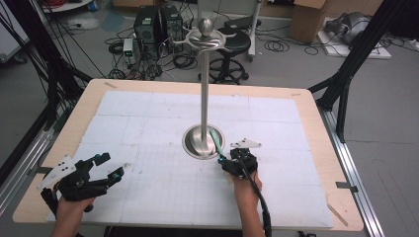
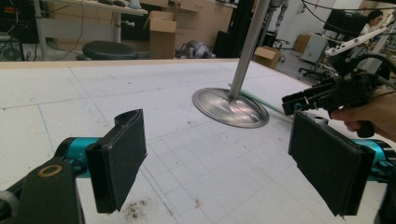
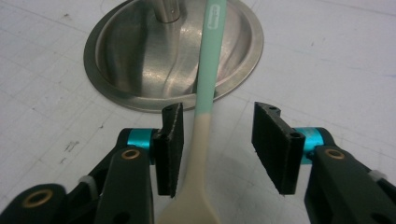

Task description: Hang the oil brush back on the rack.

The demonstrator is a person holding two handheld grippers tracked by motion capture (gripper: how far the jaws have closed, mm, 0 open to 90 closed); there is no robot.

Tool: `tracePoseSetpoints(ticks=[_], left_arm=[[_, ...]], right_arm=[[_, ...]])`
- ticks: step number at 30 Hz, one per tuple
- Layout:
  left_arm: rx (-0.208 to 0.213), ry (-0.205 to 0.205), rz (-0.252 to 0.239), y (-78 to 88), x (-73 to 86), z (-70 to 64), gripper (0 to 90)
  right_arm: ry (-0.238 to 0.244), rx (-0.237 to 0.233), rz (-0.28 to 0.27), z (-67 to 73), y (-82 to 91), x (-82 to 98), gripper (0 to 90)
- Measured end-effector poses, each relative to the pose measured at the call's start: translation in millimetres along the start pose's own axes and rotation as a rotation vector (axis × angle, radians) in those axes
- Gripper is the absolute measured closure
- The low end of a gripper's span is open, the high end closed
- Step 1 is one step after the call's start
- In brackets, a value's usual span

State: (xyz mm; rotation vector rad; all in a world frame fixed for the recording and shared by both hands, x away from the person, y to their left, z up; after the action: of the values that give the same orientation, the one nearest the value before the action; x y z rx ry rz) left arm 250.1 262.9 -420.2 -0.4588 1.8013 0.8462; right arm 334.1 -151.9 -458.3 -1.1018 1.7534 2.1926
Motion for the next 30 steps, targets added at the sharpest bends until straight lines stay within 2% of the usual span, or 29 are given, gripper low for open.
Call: tracePoseSetpoints(ticks=[3, 9, 11, 12, 17, 19, 20, 22, 30], left_arm=[[0.000, -0.002, 0.002, -0.2, 0.1, 0.8, 19.5], [0.001, -0.001, 0.003, -0.5, 0.1, 0.7, 19.6], [0.002, 0.000, 0.002, -0.4, 0.2, 0.7, 19.6], [0.002, 0.000, 0.003, -0.4, 0.2, 1.0, 19.6], [-0.001, 0.005, 0.009, -0.9, 0.9, 2.5, 19.7], [0.000, 0.005, 0.010, -1.2, 1.0, 2.4, 19.8], [-0.001, 0.007, 0.008, -1.2, 1.0, 2.0, 19.9], [0.000, 0.009, 0.009, -1.4, 1.0, 1.6, 19.9], [0.004, 0.002, 0.014, -2.2, 1.0, 0.1, 19.9]], right_arm=[[0.016, -0.021, 0.004, 4.2, -4.8, -1.8, 59.8], [0.030, -0.004, 0.033, 7.0, -13.1, -4.1, 65.0], [0.033, -0.001, 0.031, 6.8, -13.5, -5.2, 68.7], [0.044, 0.004, 0.034, 6.6, -13.5, -5.4, 76.0], [0.056, 0.008, 0.041, 6.9, -13.3, -6.3, 77.3], [0.051, 0.006, 0.039, 5.7, -12.8, -6.1, 80.5], [0.043, -0.020, 0.033, 3.6, -10.5, -5.8, 81.3], [0.045, -0.032, 0.024, 2.8, -7.3, -6.3, 81.5], [0.034, -0.033, 0.012, -6.0, 8.4, -2.6, 81.5]])
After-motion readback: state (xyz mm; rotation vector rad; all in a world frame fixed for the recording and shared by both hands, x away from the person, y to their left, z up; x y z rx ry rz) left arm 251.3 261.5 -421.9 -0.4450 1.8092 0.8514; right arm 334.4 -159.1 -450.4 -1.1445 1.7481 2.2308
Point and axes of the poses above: each handheld gripper's, and its own axes: y roughly backward along the jaws, x roughly out of its underside, z roughly to its left, the point moved 3 cm from there along -y, roughly forward along the jaws, and after that the axes turned 12 degrees about z, right-handed, at the moved point
